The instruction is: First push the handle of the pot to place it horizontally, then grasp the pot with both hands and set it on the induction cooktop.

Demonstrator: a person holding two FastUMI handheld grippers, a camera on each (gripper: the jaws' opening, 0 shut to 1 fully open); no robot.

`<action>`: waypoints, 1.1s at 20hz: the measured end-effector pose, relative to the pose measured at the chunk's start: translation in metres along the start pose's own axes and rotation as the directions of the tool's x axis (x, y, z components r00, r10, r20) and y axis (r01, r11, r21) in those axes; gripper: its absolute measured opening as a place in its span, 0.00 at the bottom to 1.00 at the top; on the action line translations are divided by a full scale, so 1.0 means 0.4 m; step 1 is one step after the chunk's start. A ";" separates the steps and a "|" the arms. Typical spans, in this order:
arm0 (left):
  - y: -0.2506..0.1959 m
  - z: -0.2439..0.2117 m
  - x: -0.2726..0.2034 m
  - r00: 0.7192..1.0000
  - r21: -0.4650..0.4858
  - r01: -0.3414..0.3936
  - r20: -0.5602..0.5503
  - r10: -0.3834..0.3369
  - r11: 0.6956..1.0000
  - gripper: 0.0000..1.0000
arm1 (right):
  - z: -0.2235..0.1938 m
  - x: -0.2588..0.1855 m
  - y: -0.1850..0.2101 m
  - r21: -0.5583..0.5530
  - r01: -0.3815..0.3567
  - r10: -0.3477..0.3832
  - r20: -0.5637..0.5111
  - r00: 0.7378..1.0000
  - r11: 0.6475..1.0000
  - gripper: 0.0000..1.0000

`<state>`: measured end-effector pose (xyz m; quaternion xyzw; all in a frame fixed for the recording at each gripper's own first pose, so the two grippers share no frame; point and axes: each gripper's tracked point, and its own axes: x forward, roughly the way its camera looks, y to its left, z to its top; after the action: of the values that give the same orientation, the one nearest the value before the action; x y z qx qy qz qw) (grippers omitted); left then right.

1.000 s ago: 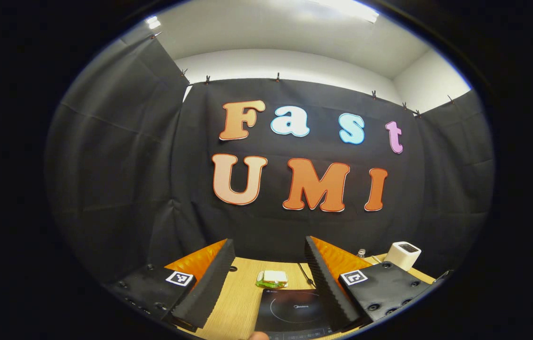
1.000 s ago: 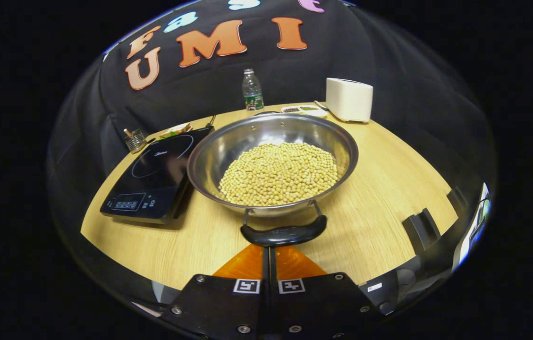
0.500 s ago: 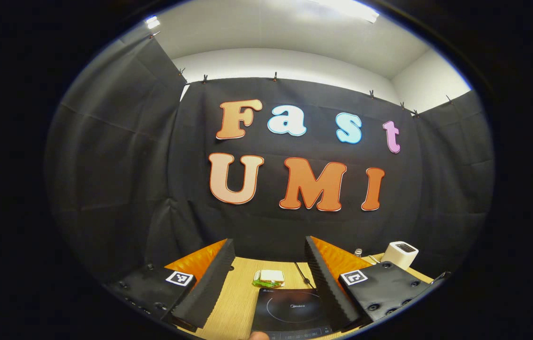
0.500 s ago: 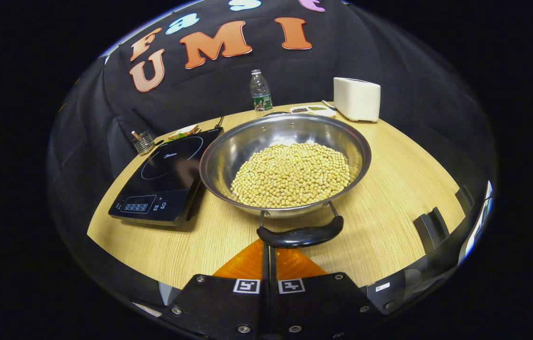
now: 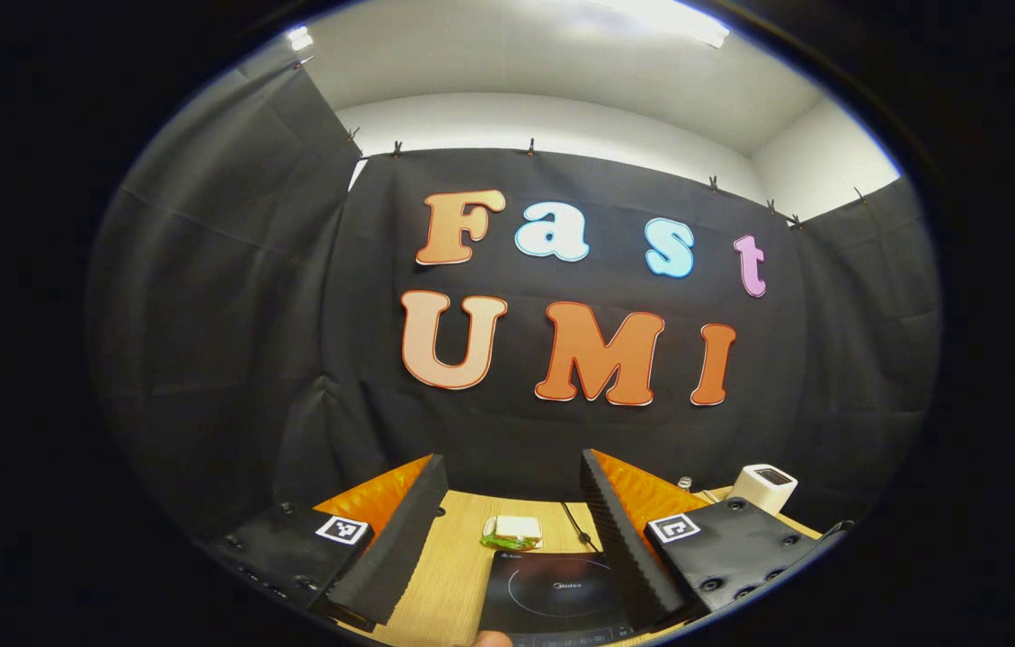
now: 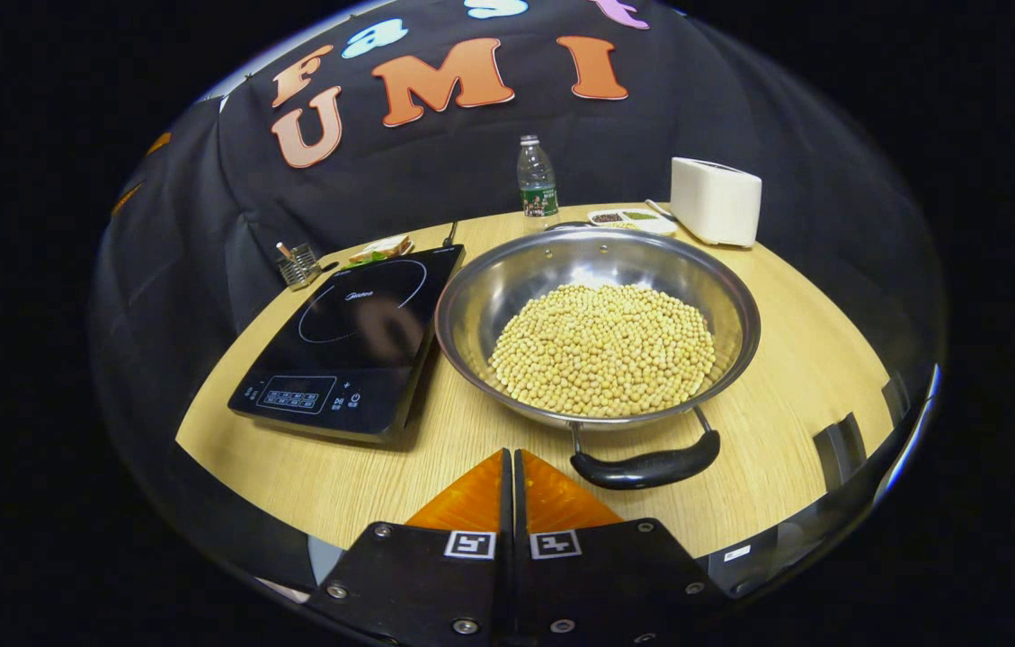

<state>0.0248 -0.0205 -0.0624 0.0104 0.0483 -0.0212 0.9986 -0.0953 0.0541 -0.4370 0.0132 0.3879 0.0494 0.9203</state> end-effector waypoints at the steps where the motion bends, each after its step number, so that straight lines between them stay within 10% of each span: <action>1: 0.004 -0.006 0.005 1.000 -0.006 0.000 -0.010 0.000 1.000 0.98 | -0.002 0.004 -0.007 0.010 0.009 -0.009 -0.003 1.000 1.000 0.00; 22: -0.050 -0.056 0.057 0.999 0.021 0.023 -0.034 -0.022 1.000 0.98 | -0.009 0.024 -0.242 0.169 0.155 -0.151 -0.035 0.988 0.973 0.00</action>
<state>0.0445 -0.0409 -0.0874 0.0208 0.0650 -0.0329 0.9971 -0.0834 -0.0415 -0.4525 0.0618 0.4005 -0.0548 0.9126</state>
